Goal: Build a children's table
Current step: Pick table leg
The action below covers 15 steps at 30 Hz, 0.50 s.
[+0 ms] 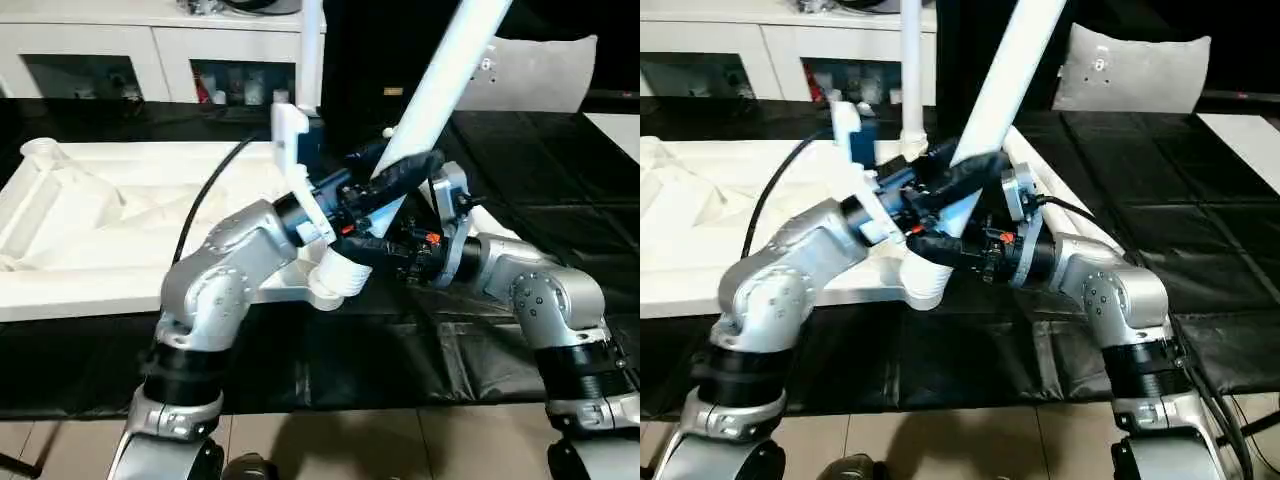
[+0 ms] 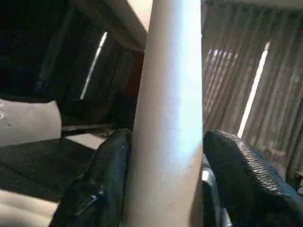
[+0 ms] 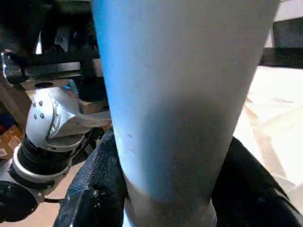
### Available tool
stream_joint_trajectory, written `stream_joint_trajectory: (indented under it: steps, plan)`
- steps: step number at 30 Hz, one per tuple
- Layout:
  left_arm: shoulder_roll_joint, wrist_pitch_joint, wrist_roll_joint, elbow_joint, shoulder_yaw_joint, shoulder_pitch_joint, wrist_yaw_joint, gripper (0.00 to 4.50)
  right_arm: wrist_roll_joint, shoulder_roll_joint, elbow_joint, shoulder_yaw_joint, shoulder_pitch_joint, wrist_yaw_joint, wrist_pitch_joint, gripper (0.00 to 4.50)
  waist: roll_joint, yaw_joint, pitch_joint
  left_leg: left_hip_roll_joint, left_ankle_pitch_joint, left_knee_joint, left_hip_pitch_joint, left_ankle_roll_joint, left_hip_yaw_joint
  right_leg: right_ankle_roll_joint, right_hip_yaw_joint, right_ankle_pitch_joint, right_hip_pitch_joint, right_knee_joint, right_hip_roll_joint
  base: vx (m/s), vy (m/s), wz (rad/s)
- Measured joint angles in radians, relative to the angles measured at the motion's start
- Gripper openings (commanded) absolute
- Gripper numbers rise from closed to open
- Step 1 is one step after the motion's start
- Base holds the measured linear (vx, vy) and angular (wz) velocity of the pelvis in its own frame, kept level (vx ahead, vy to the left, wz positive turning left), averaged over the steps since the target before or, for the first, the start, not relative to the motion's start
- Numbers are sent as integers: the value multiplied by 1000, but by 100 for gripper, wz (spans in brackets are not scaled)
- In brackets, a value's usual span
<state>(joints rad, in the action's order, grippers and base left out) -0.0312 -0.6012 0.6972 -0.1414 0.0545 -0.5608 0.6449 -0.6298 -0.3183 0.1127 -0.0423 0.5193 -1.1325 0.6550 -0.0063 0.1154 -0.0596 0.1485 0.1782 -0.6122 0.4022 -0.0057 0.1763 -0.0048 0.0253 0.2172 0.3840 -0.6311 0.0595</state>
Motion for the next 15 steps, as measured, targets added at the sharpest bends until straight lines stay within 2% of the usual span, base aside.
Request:
stream_joint_trajectory:
  steps: [3,5,6,7,11,13,15]
  plan:
    - [-8,-13,5,-2,1,10,10,347,12,23,-4,-2,-23,9,-32,193,0,-2,0,0,0,-1,0,0,0,0,0,-1,0,0,0,0,0,0]
    - [-4,-13,5,-4,2,12,11,356,16,29,-12,-1,-35,31,-50,193,0,-3,0,0,0,-1,0,0,0,1,0,-1,0,0,0,0,0,0]
    - [-3,-13,5,-4,3,12,11,356,15,30,-15,-1,-37,39,-48,193,0,-3,0,0,0,-1,0,0,0,1,0,-1,0,0,0,0,0,0]
    - [-4,-12,4,-4,4,12,11,379,15,29,-21,-1,-38,47,-41,193,0,-3,0,0,0,-1,0,-1,0,1,0,-1,0,0,0,0,0,0]
    - [4,2,-13,10,17,13,6,395,16,26,-35,3,-52,83,-29,193,0,-3,0,0,0,-1,0,-1,0,1,0,-1,-1,0,0,0,0,0]
    - [27,20,-14,31,-1,12,-5,397,18,40,-29,13,-57,117,-35,193,0,-5,0,0,-1,-1,0,-1,0,1,0,-2,-1,0,0,0,0,0]
    - [50,35,18,48,-44,-4,-17,397,33,62,-5,51,-58,187,-49,193,0,-6,0,0,-1,-1,0,-1,0,1,0,-2,-1,0,0,0,0,0]
